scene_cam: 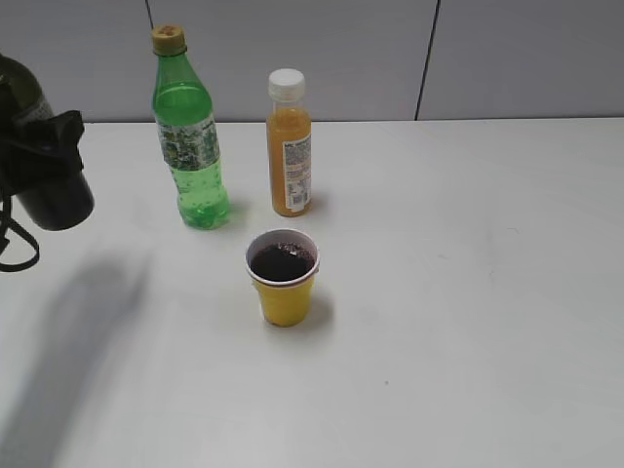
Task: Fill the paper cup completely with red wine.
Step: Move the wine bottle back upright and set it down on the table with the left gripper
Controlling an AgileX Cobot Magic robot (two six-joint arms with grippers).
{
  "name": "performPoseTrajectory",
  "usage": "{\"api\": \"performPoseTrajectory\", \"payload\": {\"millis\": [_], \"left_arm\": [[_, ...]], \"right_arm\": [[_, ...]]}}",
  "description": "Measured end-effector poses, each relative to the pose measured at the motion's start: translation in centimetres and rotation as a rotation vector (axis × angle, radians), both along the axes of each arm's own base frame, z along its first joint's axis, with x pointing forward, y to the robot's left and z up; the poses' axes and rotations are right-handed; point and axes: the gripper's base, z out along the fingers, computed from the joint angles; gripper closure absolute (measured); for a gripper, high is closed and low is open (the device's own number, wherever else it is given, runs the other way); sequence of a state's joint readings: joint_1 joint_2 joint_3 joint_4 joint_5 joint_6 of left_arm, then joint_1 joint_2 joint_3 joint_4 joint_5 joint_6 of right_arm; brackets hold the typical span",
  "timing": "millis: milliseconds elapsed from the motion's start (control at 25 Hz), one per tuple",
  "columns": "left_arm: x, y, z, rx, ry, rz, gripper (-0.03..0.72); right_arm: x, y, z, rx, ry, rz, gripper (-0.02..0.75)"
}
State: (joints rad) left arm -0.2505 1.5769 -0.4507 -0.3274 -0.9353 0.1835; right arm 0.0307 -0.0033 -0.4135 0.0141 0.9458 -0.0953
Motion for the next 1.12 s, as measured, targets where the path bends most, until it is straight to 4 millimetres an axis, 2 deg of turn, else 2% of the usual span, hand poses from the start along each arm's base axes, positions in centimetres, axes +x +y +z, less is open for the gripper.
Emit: {"api": "performPoseTrajectory", "payload": {"millis": [160, 280, 560, 760, 1120], "left_arm": [[0.5, 1.4, -0.7, 0.010, -0.001, 0.058, 0.134], [1.5, 1.8, -1.7, 0.017, 0.021, 0.078, 0.134], [5.4, 1.0, -2.8, 0.026, 0.005, 0.064, 0.134], [7.4, 0.7, -3.7, 0.028, 0.002, 0.064, 0.134], [7.9, 0.6, -6.0, 0.049, 0.036, 0.056, 0.134]], "right_arm": [[0.0, 0.0, 0.0, 0.000, 0.000, 0.000, 0.148], [0.0, 0.0, 0.0, 0.000, 0.000, 0.000, 0.148], [0.0, 0.0, 0.0, 0.000, 0.000, 0.000, 0.148], [0.0, 0.0, 0.0, 0.000, 0.000, 0.000, 0.148], [0.0, 0.0, 0.0, 0.000, 0.000, 0.000, 0.148]]}}
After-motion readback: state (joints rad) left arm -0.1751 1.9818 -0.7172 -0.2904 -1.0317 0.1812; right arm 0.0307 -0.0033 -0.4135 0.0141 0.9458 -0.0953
